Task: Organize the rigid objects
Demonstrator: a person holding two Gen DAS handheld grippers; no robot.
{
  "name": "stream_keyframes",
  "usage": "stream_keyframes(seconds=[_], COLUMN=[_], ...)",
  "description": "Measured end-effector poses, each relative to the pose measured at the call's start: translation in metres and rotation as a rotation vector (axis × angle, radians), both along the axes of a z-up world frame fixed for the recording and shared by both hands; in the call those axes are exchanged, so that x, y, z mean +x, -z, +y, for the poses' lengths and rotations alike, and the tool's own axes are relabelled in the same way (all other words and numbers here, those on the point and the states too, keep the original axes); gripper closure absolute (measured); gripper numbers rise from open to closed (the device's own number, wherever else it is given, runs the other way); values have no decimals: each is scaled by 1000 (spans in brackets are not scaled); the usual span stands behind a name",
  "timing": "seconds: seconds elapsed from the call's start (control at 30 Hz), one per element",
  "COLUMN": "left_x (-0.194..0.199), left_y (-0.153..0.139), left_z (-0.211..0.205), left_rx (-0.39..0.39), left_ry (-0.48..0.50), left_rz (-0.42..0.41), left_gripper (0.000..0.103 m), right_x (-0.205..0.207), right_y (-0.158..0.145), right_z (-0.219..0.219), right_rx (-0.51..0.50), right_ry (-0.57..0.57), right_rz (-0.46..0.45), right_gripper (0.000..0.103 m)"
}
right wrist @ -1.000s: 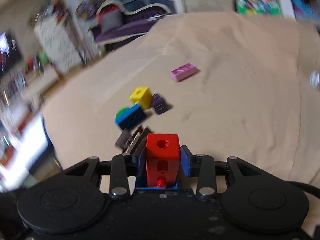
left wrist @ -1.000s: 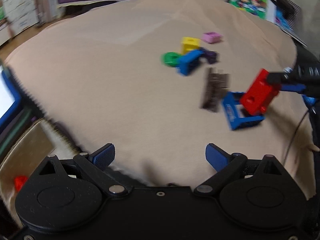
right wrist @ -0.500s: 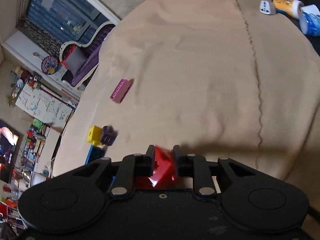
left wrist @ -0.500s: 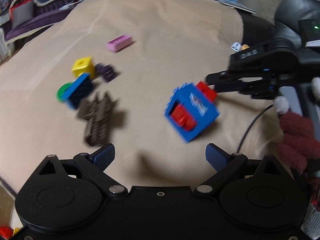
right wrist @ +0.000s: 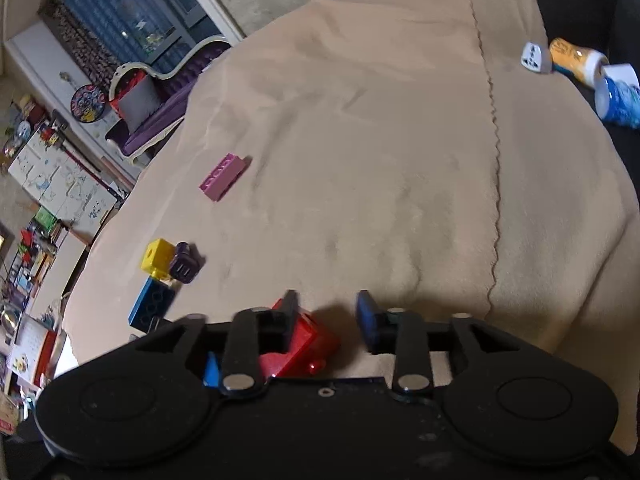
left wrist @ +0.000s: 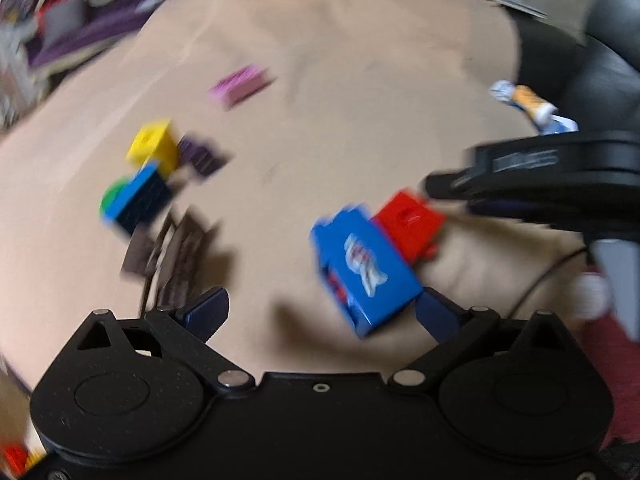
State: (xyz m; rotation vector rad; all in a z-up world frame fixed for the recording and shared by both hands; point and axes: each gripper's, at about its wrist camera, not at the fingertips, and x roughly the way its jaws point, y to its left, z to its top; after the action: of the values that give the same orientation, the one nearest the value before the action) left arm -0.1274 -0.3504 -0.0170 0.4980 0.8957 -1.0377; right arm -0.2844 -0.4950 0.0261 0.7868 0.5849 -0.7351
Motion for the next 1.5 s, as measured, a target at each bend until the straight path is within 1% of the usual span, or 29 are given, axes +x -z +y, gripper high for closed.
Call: stream_keyframes(seconds=[0.07,0.13,0.23,0.33,0.4,0.43,0.47,0.57,0.7,0.8,0.93,1.03,1.13,1.23,1.27,1.33,1.4,1.5], left_x=[17,31,47,62,68,69,70,68,62,54,40,31,25,22,21,19,19,19], left_y=[9,15,18,16,13,11,9,2,-10,-16,-19,-18,-12,-5,-4,-3,-4,-3], left_z=[9,19,28,34,36,36,37,41,50,50,38,25,13,9,11,17,24,37], left_rx=[12,8,16,20,16,19,18,-4,-70,-110,-105,-71,-39,-14,-14,-28,-30,-18], left_ry=[-61,-112,-187,-264,-285,-289,-290,-273,-248,-228,-177,-141,-111,-101,-99,-93,-80,-66], left_rz=[43,68,89,103,109,108,105,124,193,203,154,106,71,50,49,38,26,18], left_gripper=[6,6,7,8,8,8,8,8,8,6,6,6,6,6,6,6,6,6], right_x=[3,6,15,28,33,34,34,30,20,9,-10,-21,-28,-31,-31,-24,-15,3], right_y=[-3,-7,-10,-13,-15,-15,-16,-18,-16,-15,-12,-8,-3,1,2,7,11,22], right_z=[2,7,19,35,42,45,47,47,43,40,33,28,38,56,63,76,86,95], right_rx=[-18,-40,-89,-162,-197,-214,-232,-271,-273,-304,-351,-372,-455,-551,-586,-640,-664,-690], right_ry=[-19,-60,-122,-175,-217,-240,-251,-248,-314,-370,-404,-424,-481,-570,-596,-637,-682,-706], right_rz=[-2,-2,34,103,129,142,154,186,173,163,130,103,81,40,33,56,88,156], right_gripper=[48,39,35,34,30,26,22,21,21,18,17,14,12,0,0,0,0,1])
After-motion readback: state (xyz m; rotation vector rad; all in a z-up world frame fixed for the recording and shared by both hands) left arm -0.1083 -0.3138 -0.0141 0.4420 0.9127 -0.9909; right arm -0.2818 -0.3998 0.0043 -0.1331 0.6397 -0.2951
